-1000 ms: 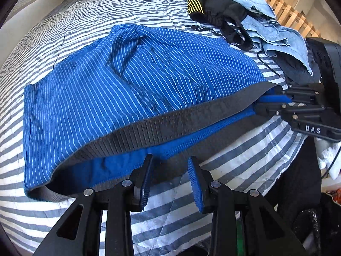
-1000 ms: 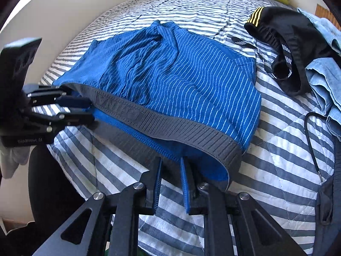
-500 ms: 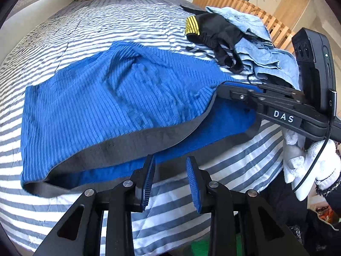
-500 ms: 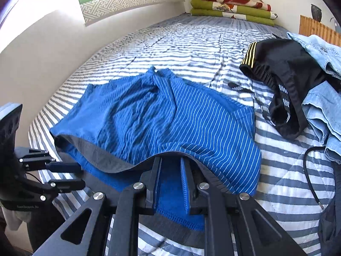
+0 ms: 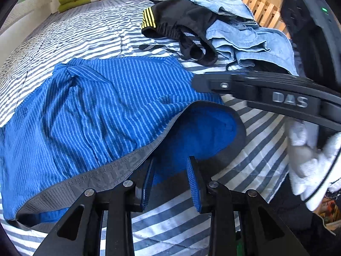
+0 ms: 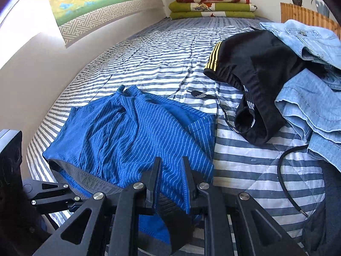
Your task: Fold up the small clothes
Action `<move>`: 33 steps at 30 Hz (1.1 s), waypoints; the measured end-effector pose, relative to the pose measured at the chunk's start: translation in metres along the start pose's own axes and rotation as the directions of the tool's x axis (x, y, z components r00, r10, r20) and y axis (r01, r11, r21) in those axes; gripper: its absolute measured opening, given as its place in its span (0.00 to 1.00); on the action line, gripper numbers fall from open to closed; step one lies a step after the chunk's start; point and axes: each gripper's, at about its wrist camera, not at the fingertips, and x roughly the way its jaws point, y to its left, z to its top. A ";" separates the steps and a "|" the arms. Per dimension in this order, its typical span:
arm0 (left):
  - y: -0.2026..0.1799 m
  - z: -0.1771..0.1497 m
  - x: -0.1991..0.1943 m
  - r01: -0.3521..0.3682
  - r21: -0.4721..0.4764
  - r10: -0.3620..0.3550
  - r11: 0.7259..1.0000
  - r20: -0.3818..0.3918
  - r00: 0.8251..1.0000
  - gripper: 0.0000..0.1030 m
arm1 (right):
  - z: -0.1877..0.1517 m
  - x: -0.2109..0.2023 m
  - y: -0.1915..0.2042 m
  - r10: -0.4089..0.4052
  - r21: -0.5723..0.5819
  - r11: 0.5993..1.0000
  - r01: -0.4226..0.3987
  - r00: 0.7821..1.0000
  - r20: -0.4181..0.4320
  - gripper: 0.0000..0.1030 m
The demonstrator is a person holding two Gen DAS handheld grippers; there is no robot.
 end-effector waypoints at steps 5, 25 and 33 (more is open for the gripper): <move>0.029 -0.008 -0.010 -0.013 -0.054 0.014 0.998 0.014 1.000 0.31 | -0.015 -0.023 0.004 0.180 0.057 0.982 -0.178 0.983 -0.043 0.24; 0.063 -0.029 -0.043 -0.074 -0.161 0.095 0.984 0.130 0.987 0.31 | -0.035 0.013 0.050 0.293 0.238 0.937 -0.256 0.947 -0.134 0.50; 0.076 -0.021 -0.047 -0.044 -0.219 0.078 0.975 0.148 0.986 0.32 | -0.045 0.027 0.096 -0.028 -0.271 0.962 -0.009 0.991 -0.130 0.50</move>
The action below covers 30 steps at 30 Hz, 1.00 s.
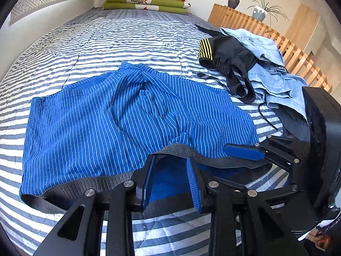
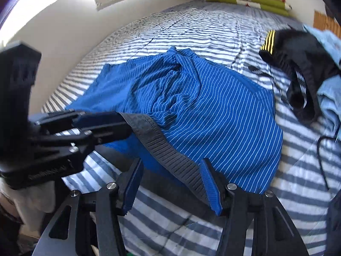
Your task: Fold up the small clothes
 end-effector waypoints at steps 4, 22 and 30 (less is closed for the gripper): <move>0.002 -0.006 -0.004 0.014 -0.020 -0.013 1.000 0.013 1.000 0.31 | 0.004 0.011 0.003 -0.078 -0.038 0.996 0.078 0.997 0.016 0.34; -0.006 0.009 -0.002 -0.030 -0.162 0.057 0.986 0.167 0.984 0.31 | 0.055 -0.079 -0.043 0.149 0.241 0.947 -0.212 0.955 0.256 0.02; 0.019 -0.010 -0.039 -0.226 -0.247 0.279 0.942 0.206 0.938 0.31 | 0.062 -0.083 -0.058 0.131 0.286 0.935 -0.210 0.953 0.273 0.02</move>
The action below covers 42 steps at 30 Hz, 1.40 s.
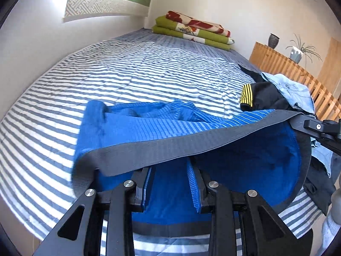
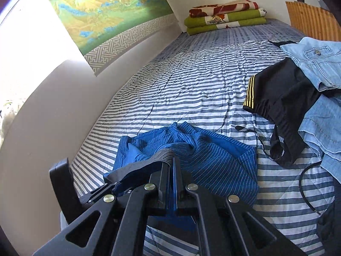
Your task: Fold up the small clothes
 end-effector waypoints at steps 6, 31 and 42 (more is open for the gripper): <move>0.077 -0.014 -0.042 -0.198 -0.070 0.201 0.978 0.038 0.979 0.31 | -0.009 0.005 -0.001 0.016 0.002 1.000 -0.016 1.000 -0.019 0.02; 0.127 -0.052 -0.014 -0.198 -0.127 0.177 0.972 -0.157 0.972 0.33 | -0.018 0.005 0.008 0.005 -0.045 0.999 -0.008 0.998 -0.055 0.02; 0.071 -0.050 -0.002 -0.200 0.194 0.230 0.960 -0.146 0.962 0.41 | -0.026 0.016 0.009 0.004 -0.057 0.998 -0.010 0.995 -0.099 0.02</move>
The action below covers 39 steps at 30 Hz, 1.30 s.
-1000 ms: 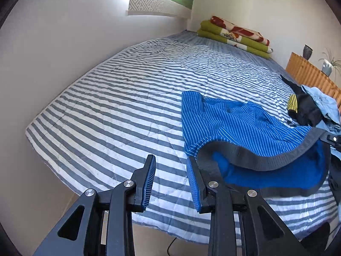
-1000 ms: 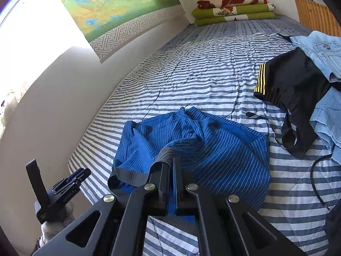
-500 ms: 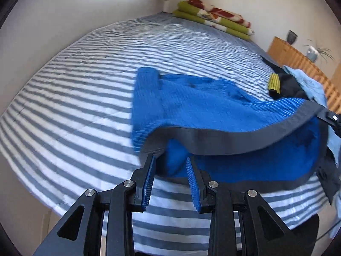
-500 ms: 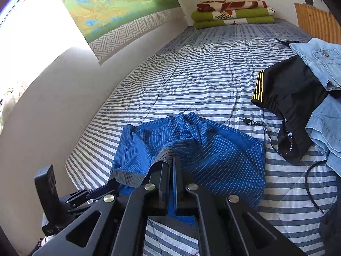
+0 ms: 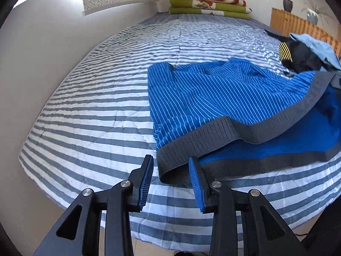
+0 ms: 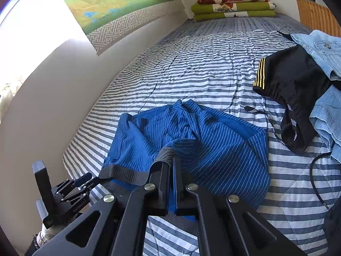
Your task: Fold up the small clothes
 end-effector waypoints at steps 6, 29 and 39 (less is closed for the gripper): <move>0.031 0.000 0.013 -0.064 -0.121 0.061 0.991 -0.028 0.998 0.47 | -0.006 -0.003 -0.001 -0.021 -0.038 0.999 0.020 0.999 -0.032 0.05; 0.036 0.002 0.011 -0.025 -0.088 0.025 0.996 0.004 1.000 0.23 | -0.122 -0.052 -0.093 -0.236 -0.008 0.972 0.236 0.967 -0.097 0.35; 0.087 -0.007 0.001 0.097 -0.302 -0.098 0.948 0.014 0.995 0.10 | -0.096 -0.008 -0.067 -0.219 -0.038 0.976 0.216 0.970 -0.103 0.38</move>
